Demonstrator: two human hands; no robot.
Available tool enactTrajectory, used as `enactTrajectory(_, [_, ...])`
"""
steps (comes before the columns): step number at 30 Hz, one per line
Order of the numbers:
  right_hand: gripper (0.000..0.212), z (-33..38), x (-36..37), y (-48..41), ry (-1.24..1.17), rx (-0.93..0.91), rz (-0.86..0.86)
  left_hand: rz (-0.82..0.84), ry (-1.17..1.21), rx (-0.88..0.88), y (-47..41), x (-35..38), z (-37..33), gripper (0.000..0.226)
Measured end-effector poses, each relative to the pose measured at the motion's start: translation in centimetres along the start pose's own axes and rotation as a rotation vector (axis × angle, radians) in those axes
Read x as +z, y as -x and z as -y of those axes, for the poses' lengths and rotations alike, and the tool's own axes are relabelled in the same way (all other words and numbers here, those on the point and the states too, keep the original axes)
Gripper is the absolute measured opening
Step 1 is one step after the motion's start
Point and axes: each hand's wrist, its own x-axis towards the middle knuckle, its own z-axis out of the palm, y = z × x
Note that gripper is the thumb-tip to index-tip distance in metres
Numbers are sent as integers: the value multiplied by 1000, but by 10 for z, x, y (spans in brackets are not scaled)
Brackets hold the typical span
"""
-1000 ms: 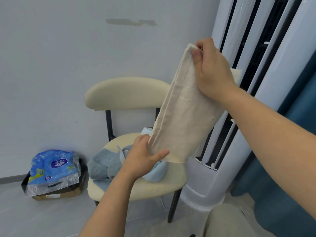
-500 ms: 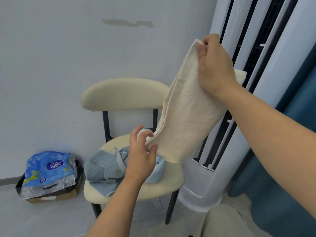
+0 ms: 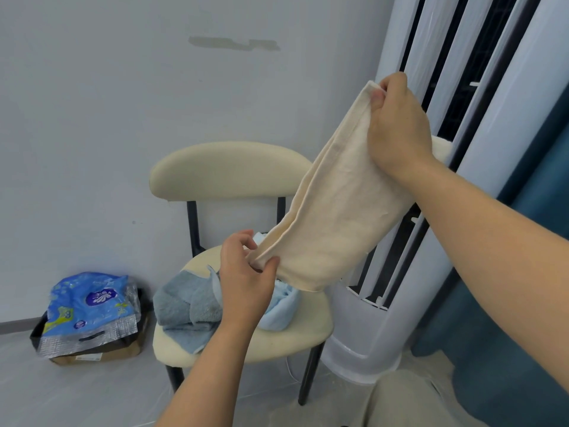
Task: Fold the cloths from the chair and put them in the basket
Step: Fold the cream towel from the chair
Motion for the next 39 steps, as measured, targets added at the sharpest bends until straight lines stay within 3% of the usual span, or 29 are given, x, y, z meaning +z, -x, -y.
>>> enactTrajectory(6, [34, -7, 0, -1, 37, 19, -5, 72, -56, 155, -2, -3, 3, 38])
enactTrajectory(9, [33, -12, 1, 0, 48, 23, -4, 136, -102, 114, -3, -2, 5, 10])
enactTrajectory(14, [32, -19, 1, 3, 54, 27, -3, 223, -59, -74, -3, -6, 3, 31])
enactTrajectory(17, [31, -26, 0, 4, 40, 46, 1, 238, 91, -203, -3, -6, -4, 25])
enactTrajectory(24, [29, -33, 0, 9, -37, 100, 38, 137, 218, -326, -7, -6, -5, 12])
enactTrajectory(31, [27, -28, 3, 10, -160, 136, 30, 285, 433, -631, -10, -9, 9, 29])
enactTrajectory(35, [27, -23, 5, 8, -173, 122, 26, 263, 681, -759, -8, -6, 0, 32])
enactTrajectory(39, [25, -17, 7, 6, -174, 102, 27, 229, 709, -788, -8, -3, 4, 48])
